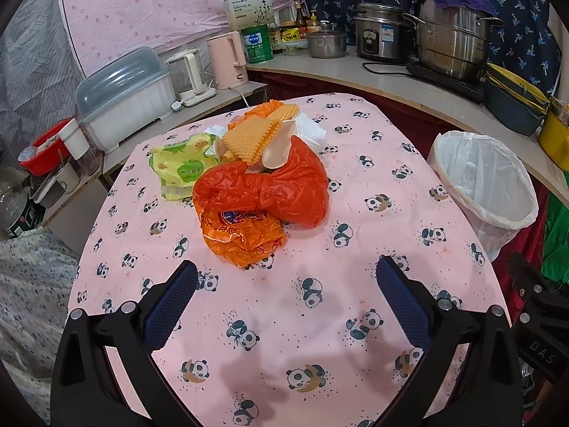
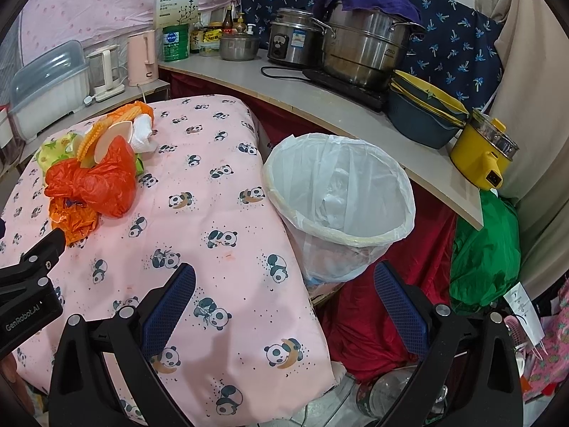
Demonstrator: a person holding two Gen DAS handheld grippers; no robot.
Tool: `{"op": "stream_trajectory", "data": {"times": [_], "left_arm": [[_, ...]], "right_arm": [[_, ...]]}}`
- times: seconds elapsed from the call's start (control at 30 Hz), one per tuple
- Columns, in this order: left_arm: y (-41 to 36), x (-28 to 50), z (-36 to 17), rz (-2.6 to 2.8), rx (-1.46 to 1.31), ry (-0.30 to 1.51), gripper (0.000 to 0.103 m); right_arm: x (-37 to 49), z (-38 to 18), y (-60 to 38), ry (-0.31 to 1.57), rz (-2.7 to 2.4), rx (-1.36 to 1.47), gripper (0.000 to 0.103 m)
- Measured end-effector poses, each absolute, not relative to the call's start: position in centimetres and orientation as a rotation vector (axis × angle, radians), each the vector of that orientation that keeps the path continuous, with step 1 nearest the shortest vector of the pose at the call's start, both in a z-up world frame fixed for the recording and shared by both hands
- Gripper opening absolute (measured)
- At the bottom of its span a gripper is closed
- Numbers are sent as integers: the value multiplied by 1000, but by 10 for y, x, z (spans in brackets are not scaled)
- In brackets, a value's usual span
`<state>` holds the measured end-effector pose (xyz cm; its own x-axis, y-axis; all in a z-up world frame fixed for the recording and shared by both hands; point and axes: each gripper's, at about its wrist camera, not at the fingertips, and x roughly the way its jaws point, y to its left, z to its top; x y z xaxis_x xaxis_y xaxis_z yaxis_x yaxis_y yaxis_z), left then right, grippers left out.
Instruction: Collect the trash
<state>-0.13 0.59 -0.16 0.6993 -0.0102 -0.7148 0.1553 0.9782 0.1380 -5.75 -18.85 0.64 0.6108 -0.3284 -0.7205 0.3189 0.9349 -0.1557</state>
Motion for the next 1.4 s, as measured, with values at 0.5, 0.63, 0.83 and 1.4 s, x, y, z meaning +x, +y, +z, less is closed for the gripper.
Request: {"op": "stream_trajectory", "data": {"times": [0.5,0.63,0.83,1.4], "left_arm": [[4,-3,-3,-95,194,792,96],[1,-6,-5,-96,195,793,96],[1,-5,-4,-96,194,794,96],[-15,-10,-13,-90,176,804,96]], "right_arm": [[-58,7,-189,834,-373,-11,96],[-58,7,-189,834,-374,-12,96],[-57,5,-189,832,-376,-12,96],[-58,8,-189,818,-383,-13,96]]}}
